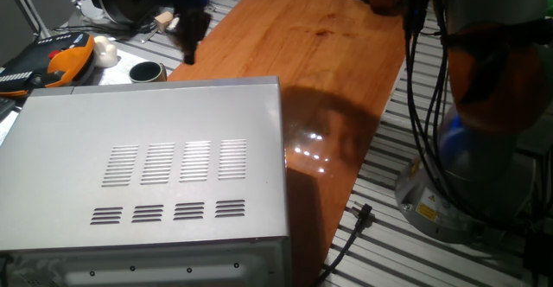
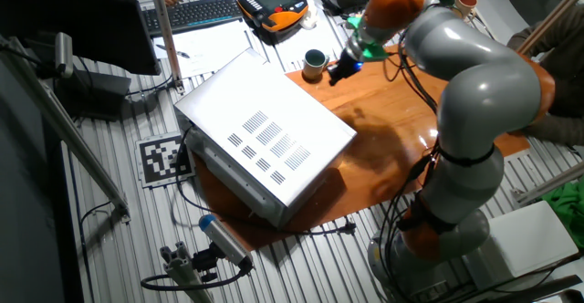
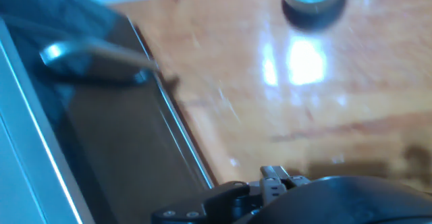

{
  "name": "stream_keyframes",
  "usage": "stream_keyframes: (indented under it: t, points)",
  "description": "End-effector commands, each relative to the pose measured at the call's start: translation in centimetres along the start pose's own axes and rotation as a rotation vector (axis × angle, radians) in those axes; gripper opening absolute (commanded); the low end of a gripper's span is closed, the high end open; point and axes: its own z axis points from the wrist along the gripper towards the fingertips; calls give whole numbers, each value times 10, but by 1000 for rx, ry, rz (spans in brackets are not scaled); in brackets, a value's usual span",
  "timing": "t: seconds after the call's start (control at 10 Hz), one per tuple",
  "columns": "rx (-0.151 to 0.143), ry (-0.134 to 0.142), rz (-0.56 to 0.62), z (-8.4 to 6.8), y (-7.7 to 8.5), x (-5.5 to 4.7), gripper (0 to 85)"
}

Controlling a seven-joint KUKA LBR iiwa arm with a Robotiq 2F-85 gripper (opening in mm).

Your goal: Put the bowl into the microwave

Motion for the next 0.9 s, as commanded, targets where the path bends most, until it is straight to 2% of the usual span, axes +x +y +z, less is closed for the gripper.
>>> stream_keyframes:
  t: [0.0,0.2,0.4,0.5,0.6,0.7,0.8]
  points:
    - [-10,-2,0,5,5,-7,170]
    - [-8,6,23,13,21,-18,170]
    - [-11,7,68,18,35,-22,170]
    - [-24,15,118,21,40,-21,170]
    - [-49,24,224,22,43,-19,170]
    - [-2,32,273,24,45,-19,170]
    - [4,30,299,25,46,-19,170]
